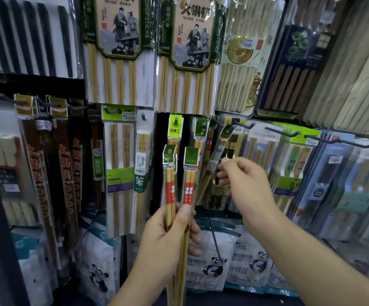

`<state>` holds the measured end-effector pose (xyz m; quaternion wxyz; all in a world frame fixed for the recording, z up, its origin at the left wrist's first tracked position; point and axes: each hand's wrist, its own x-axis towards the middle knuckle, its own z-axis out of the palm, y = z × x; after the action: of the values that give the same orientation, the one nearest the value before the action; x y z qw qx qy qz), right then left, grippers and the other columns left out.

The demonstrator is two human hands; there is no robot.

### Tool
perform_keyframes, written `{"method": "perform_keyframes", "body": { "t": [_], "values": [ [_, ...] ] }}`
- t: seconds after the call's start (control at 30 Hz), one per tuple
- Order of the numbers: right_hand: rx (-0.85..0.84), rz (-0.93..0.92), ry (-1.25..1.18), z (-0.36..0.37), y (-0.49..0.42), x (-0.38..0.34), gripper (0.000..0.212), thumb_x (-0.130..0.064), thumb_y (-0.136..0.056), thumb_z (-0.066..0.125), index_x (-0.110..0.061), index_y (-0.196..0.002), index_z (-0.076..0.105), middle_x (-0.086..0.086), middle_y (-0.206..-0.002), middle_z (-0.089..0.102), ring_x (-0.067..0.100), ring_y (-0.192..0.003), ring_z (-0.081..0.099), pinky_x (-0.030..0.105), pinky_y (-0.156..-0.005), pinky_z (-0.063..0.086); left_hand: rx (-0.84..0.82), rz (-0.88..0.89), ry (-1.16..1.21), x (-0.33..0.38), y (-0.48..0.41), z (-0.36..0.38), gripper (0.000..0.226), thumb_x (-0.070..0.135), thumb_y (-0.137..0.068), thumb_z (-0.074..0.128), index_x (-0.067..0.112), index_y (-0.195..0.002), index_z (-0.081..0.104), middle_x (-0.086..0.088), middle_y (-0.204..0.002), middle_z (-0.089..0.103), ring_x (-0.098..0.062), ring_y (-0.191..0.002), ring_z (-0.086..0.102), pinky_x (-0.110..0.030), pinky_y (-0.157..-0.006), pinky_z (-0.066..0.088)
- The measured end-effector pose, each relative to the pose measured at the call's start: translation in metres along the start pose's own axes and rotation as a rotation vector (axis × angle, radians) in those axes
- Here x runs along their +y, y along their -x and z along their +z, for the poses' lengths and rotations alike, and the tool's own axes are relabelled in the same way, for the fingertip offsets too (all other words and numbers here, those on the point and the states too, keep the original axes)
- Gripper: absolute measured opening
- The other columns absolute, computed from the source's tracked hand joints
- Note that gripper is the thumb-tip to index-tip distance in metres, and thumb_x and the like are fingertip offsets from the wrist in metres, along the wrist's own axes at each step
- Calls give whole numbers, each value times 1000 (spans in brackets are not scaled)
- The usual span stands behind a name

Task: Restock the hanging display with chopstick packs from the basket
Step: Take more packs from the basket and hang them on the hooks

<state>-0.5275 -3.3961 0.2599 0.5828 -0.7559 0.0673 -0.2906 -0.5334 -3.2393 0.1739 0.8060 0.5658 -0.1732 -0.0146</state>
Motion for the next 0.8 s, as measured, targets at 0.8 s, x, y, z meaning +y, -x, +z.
{"method": "perform_keyframes", "body": {
  "t": [0.8],
  "values": [
    [64,-89,-86,-6,-26,-34,37,-24,-100,57,-20,-64,63,1,-64,52,17,-62,47,22,-48,41,-8,-66,22,-3,0,2,44,44,-80,62,5,-101,66,-11,-81,74,-22,-78,75,-39,-58,63]
  ]
}}
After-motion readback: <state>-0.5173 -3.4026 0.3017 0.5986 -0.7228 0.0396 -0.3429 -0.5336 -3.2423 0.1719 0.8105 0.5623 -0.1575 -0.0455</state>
